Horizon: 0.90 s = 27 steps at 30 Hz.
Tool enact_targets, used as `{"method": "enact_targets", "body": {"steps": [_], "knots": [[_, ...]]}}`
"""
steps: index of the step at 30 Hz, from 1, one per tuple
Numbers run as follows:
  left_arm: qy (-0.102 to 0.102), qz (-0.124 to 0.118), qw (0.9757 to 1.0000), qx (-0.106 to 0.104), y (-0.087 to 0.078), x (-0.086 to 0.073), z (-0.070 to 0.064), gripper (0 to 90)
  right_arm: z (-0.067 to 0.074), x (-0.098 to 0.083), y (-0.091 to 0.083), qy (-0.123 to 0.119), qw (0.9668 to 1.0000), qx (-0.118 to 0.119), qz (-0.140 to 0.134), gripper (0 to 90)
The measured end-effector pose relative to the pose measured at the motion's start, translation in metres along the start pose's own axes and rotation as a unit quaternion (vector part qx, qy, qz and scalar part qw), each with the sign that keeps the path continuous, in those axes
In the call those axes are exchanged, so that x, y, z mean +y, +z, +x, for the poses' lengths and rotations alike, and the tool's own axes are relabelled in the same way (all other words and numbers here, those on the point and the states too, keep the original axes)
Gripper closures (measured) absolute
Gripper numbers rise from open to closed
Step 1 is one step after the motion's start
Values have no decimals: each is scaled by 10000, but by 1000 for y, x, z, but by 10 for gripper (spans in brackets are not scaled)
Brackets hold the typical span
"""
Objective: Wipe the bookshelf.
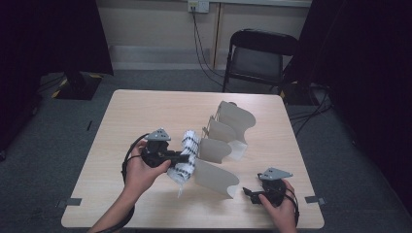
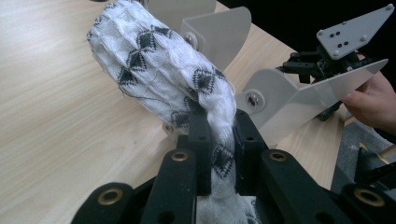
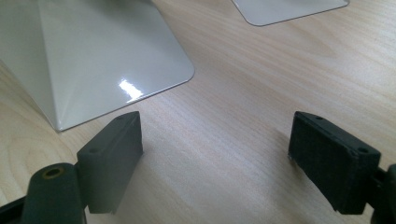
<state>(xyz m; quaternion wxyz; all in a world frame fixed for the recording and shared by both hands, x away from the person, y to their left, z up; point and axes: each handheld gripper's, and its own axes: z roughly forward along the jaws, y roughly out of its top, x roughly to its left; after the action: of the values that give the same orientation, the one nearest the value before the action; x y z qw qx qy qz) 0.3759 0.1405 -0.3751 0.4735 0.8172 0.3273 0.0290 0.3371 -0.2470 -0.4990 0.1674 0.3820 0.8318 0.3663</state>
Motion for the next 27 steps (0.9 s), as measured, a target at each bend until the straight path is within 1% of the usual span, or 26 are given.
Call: {"method": "enact_targets", "body": {"steps": [3,4,7,10,11,14,16,17,19,20,24,25,26,27], "knots": [[22,-1,10000,23,0,2,-1,808,0,0,0,0,10000,0,0,166],[71,45,9999,55,2,2,-1,808,0,0,0,0,10000,1,0,166],[93,107,9999,70,5,-1,-1,807,0,0,0,0,10000,0,-1,166],[83,178,9998,78,11,-8,1,807,0,0,0,0,10000,0,-1,166],[67,222,9997,83,15,-12,2,807,0,0,0,0,10000,0,0,166],[37,256,9996,87,19,-17,3,806,0,0,0,0,10000,0,-1,166],[25,334,9994,86,25,-24,4,806,0,0,0,0,10000,0,-1,166],[25,334,9994,86,25,-24,4,806,0,0,0,0,10000,0,-1,166],[6,432,9990,99,32,-33,7,805,0,0,0,-1,10000,0,-1,166],[6,432,9990,99,32,-33,7,805,0,0,0,-1,10000,0,-1,166],[-78,543,9984,112,46,-47,11,804,0,0,0,0,10000,0,0,166],[-78,543,9984,112,46,-47,11,804,0,0,0,0,10000,-1,-1,166],[-101,622,9979,119,52,-54,14,803,0,0,0,-1,10000,0,0,166],[-101,622,9979,119,52,-54,14,802,0,0,0,-1,10000,0,0,166]]}}
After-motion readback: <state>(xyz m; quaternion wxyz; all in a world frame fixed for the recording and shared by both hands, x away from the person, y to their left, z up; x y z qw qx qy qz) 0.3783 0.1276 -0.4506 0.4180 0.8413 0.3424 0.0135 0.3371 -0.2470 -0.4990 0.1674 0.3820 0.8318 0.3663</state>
